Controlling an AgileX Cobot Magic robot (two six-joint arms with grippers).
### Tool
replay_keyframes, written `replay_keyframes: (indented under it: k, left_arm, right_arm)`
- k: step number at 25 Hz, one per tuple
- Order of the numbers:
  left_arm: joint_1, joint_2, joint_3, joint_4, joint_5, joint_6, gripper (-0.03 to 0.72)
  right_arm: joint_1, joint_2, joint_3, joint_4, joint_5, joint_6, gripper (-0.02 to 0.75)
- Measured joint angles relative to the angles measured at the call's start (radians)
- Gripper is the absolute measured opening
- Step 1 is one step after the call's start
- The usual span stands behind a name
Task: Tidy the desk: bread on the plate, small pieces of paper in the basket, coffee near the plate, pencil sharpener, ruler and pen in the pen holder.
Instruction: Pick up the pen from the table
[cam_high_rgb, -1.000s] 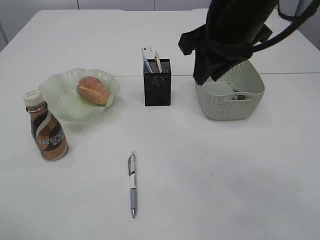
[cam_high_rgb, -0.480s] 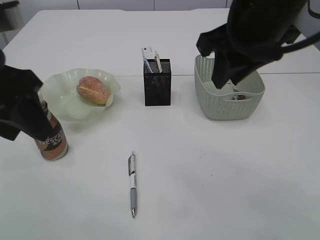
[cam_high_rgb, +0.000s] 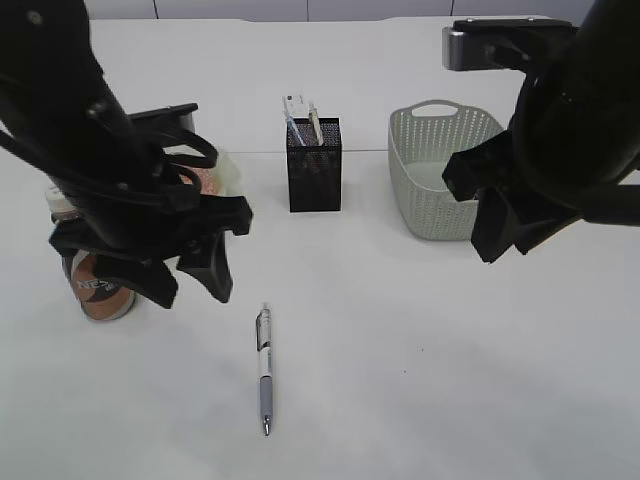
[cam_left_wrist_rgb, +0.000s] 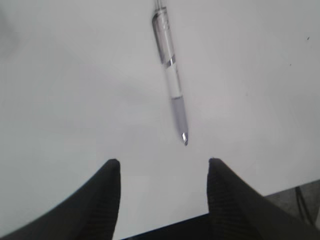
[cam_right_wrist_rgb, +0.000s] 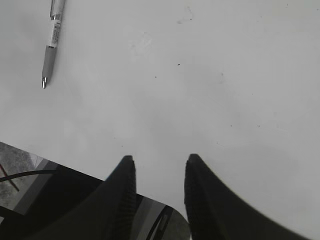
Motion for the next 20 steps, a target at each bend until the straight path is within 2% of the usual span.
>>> replay_keyframes:
  k: [4, 8, 12, 20]
  left_arm:
    - [0.0, 0.083, -0.002, -0.058, -0.097, -0.011, 0.41]
    - [-0.003, 0.154, -0.01, -0.069, -0.122, -0.015, 0.41]
    - [-0.027, 0.221, -0.066, -0.043, -0.133, -0.02, 0.41]
    - [-0.047, 0.322, -0.122, 0.022, -0.141, -0.144, 0.404]
  right_arm:
    - [0.0, -0.004, 0.001, 0.0, 0.0, 0.0, 0.247]
    - [0.0, -0.004, 0.001, 0.0, 0.0, 0.0, 0.247]
    - [0.0, -0.004, 0.001, 0.0, 0.0, 0.0, 0.247]
    - [0.0, -0.004, 0.001, 0.0, 0.0, 0.002, 0.247]
